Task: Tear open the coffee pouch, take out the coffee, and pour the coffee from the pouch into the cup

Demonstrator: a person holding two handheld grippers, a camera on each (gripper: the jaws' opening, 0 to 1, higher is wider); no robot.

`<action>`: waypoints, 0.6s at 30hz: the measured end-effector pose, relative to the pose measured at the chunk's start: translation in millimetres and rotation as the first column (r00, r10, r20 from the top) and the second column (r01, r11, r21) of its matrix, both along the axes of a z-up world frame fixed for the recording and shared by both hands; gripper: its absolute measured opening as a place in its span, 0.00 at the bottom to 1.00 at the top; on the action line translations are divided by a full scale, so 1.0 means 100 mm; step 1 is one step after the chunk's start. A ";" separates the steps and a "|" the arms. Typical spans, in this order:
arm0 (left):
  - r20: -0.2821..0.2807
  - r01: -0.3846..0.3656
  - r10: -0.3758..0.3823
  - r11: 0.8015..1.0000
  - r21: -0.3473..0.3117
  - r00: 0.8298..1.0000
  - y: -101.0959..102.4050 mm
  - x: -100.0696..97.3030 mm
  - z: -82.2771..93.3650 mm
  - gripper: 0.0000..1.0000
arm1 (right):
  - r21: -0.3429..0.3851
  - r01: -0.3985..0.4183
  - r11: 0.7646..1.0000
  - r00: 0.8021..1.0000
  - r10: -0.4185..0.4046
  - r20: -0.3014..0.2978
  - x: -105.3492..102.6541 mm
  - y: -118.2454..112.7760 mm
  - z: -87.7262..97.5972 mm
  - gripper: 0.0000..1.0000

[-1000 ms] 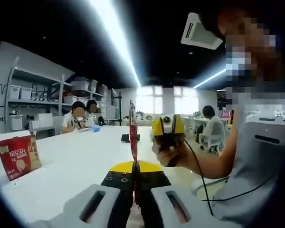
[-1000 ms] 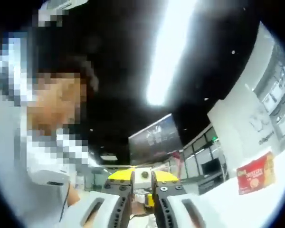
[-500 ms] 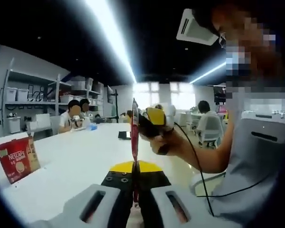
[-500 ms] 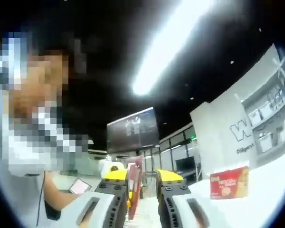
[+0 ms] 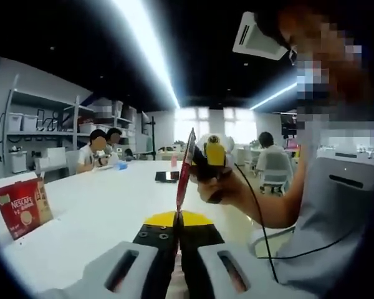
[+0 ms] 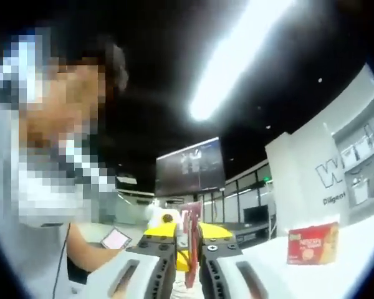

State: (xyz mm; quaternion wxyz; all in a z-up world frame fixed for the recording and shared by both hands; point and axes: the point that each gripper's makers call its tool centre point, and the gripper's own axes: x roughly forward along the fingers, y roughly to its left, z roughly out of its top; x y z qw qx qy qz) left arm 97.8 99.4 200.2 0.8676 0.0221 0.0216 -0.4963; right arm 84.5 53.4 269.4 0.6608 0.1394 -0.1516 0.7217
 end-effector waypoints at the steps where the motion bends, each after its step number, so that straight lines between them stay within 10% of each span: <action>1: -0.001 0.001 -0.001 1.000 0.003 1.000 0.00 -0.01 0.00 0.03 | -0.004 0.009 1.000 1.000 -0.009 0.007 0.01 0.01 0.01 0.06; 5: -0.006 0.004 -0.004 1.000 0.017 1.000 -0.02 -0.02 -0.01 0.03 | -0.045 0.211 0.976 0.953 -0.196 0.230 0.11 0.03 -0.01 0.03; 8: -0.008 0.004 -0.004 1.000 0.023 1.000 -0.02 -0.02 -0.02 0.03 | -0.053 0.383 0.922 0.820 -0.313 0.480 0.07 0.06 -0.01 0.02; 10: -0.010 0.006 -0.006 1.000 0.020 1.000 -0.01 -0.02 -0.02 0.03 | -0.032 0.509 0.860 0.654 -0.363 0.663 0.06 0.10 -0.04 0.02; 14: -0.010 0.009 -0.008 0.999 0.032 1.000 -0.01 -0.03 -0.02 0.03 | 0.065 0.687 0.724 0.235 -0.306 0.923 0.03 0.17 -0.10 0.02; 16: -0.008 0.008 -0.008 0.999 0.039 1.000 -0.02 -0.02 -0.03 0.03 | 0.095 0.717 0.691 0.114 -0.250 0.961 0.05 0.20 -0.12 0.02; 18: -0.011 0.008 -0.007 0.999 0.048 1.000 -0.02 -0.02 -0.05 0.03 | 0.091 0.729 0.678 0.059 -0.194 0.979 0.07 0.22 -0.16 0.02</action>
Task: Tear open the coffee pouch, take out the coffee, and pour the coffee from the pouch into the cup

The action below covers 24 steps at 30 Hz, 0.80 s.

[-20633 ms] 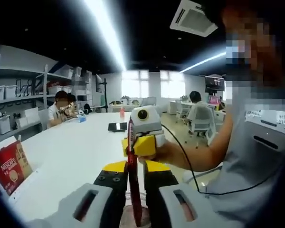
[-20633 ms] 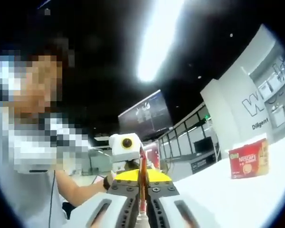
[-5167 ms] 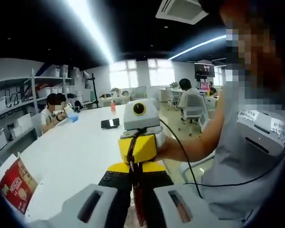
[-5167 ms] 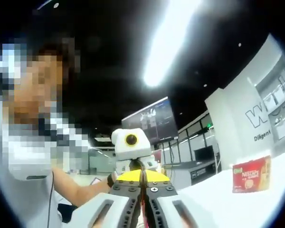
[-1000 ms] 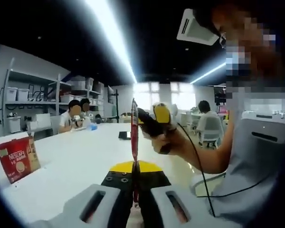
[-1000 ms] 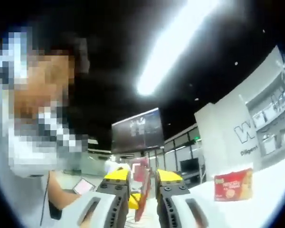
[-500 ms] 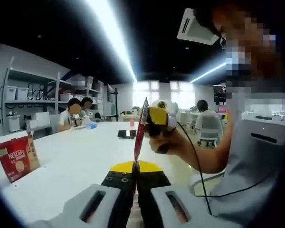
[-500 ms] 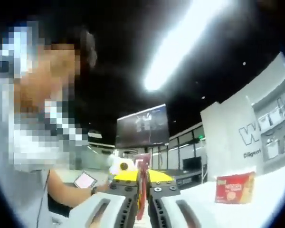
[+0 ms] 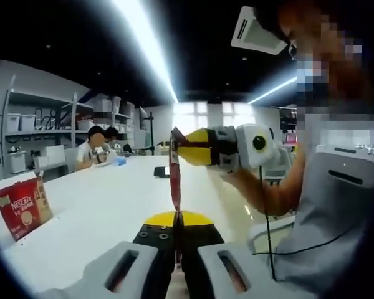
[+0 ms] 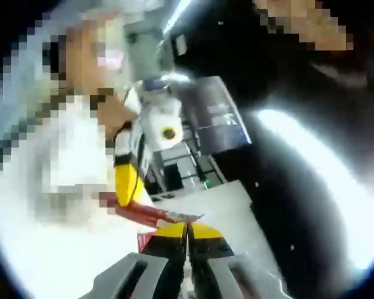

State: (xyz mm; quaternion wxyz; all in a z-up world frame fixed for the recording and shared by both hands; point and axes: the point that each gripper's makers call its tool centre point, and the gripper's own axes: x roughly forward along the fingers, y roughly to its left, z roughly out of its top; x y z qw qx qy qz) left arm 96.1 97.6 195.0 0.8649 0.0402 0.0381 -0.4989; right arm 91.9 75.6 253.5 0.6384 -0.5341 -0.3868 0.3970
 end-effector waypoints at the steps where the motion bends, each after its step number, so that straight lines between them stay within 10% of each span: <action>1: 0.001 -0.001 0.001 1.000 0.004 1.000 0.00 0.00 -0.01 0.03 | -0.028 0.008 1.000 1.000 -0.007 0.018 0.00 0.02 -0.01 0.02; 7: 0.001 -0.009 0.009 1.000 0.003 1.000 0.01 0.02 -0.01 0.03 | -0.110 0.008 0.994 0.995 0.003 0.100 -0.03 0.09 -0.03 0.12; 9: -0.007 -0.003 0.002 0.999 -0.041 1.000 0.03 0.01 0.05 0.03 | -0.068 -0.064 0.996 0.998 0.063 -0.007 -0.08 0.14 -0.02 0.35; 10: -0.008 0.000 -0.001 0.999 -0.052 1.000 0.05 0.01 0.07 0.03 | -0.031 -0.083 0.996 0.992 0.079 -0.101 -0.06 0.12 -0.01 0.38; 14: -0.006 0.000 0.000 0.999 -0.042 1.000 0.02 0.02 0.06 0.03 | 0.017 -0.094 0.995 0.982 0.096 -0.162 0.07 -0.01 -0.03 0.36; 18: -0.023 0.008 -0.009 0.999 -0.045 1.000 0.02 0.01 0.04 0.03 | -0.021 -0.094 0.995 0.995 0.095 0.017 0.02 -0.07 -0.02 0.34; 24: -0.062 0.023 -0.029 0.996 -0.086 0.998 0.03 -0.01 0.06 0.03 | -0.072 -0.092 0.993 0.958 0.108 0.267 -0.12 -0.11 0.03 0.34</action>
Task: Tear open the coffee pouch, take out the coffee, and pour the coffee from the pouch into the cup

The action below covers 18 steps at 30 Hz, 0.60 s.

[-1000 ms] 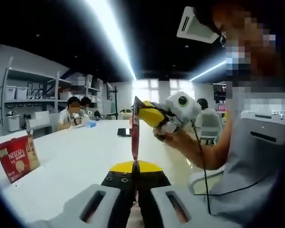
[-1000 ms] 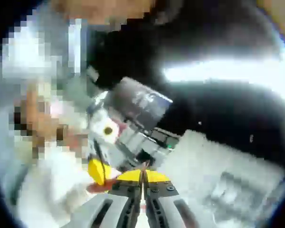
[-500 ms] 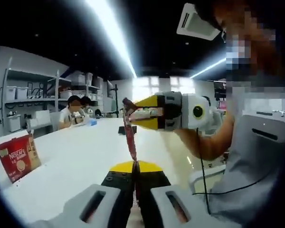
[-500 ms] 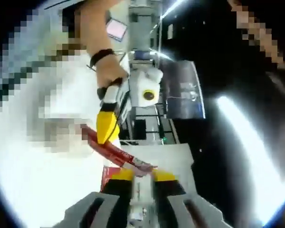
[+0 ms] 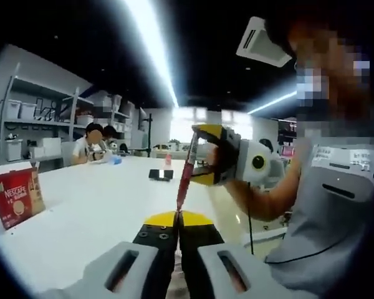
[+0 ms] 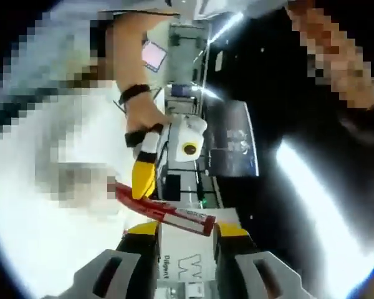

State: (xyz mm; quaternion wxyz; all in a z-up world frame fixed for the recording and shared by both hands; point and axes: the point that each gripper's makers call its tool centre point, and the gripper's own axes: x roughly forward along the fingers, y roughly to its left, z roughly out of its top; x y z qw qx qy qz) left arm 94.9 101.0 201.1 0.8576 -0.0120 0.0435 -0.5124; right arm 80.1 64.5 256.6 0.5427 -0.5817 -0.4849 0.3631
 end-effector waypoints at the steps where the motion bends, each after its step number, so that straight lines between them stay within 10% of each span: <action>1: 0.002 -0.001 0.001 1.000 -0.002 1.000 0.00 0.00 0.00 0.03 | 0.019 0.019 1.000 0.999 -0.020 0.026 0.02 -0.01 0.04 0.34; 4: 0.002 -0.002 0.002 1.000 0.001 1.000 -0.01 0.00 0.00 0.03 | 0.043 0.012 0.999 1.000 -0.012 0.006 0.03 -0.04 0.10 0.33; 6: 0.007 -0.004 0.004 1.000 0.007 1.000 -0.01 0.00 -0.01 0.03 | 0.053 -0.039 0.998 0.981 0.048 -0.189 0.04 0.00 0.03 0.30; 8: 0.015 -0.007 0.007 1.000 0.013 1.000 -0.01 0.01 0.01 0.03 | 0.127 -0.096 0.987 0.900 0.141 -0.413 0.07 0.02 0.02 0.31; 12: 0.021 -0.016 0.015 0.999 0.040 1.000 -0.02 0.02 -0.03 0.03 | 0.330 -0.133 0.934 0.567 0.345 -0.748 0.12 0.04 0.04 0.35; 18: 0.003 -0.038 0.037 0.998 0.050 0.999 0.03 0.07 -0.08 0.03 | 0.626 -0.082 0.776 0.016 0.629 -0.777 0.21 -0.26 0.35 0.19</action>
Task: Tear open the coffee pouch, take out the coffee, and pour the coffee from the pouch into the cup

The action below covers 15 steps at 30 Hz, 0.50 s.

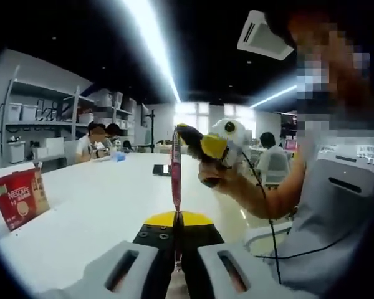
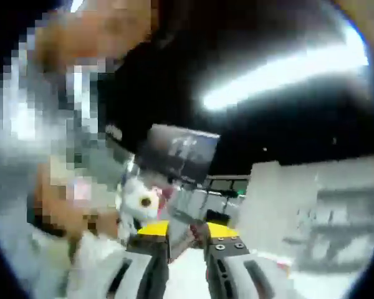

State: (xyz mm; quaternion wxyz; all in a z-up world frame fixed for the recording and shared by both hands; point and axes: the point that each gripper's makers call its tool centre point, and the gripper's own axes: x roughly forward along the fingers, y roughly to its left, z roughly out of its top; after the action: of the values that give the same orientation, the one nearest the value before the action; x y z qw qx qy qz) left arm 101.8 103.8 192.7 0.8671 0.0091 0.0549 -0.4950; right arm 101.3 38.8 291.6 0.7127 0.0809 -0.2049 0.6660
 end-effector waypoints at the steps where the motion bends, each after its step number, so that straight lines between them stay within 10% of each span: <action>1: -0.005 -0.004 0.004 1.000 -0.001 1.000 0.02 0.01 0.00 0.03 | 0.007 -0.041 0.999 0.998 0.042 -0.055 0.00 -0.01 0.00 0.16; 3: -0.009 -0.008 0.008 1.000 -0.008 1.000 0.03 0.02 0.00 0.03 | -0.051 -0.201 0.978 0.962 0.187 -0.198 -0.11 0.04 -0.12 0.12; 8: 0.011 0.022 -0.022 1.000 -0.008 1.000 -0.04 -0.04 0.03 0.03 | -0.121 -0.381 0.916 0.899 0.337 -0.281 -0.42 0.22 -0.23 0.13; 12: 0.049 0.057 -0.057 0.998 0.001 0.997 -0.10 -0.14 0.10 0.03 | -0.326 -0.016 0.945 0.978 -0.054 -0.202 0.30 0.33 -0.59 0.17; 15: 0.056 0.062 -0.062 0.998 0.008 0.997 -0.11 -0.15 0.11 0.03 | -0.374 0.045 0.926 0.977 -0.119 -0.177 0.49 0.36 -0.75 0.19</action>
State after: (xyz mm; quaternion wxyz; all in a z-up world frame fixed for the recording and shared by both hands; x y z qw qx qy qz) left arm 86.6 92.5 204.0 0.8525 0.0274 0.0319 -0.5210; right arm 149.9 74.6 216.8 0.7592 0.0029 -0.0085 0.6508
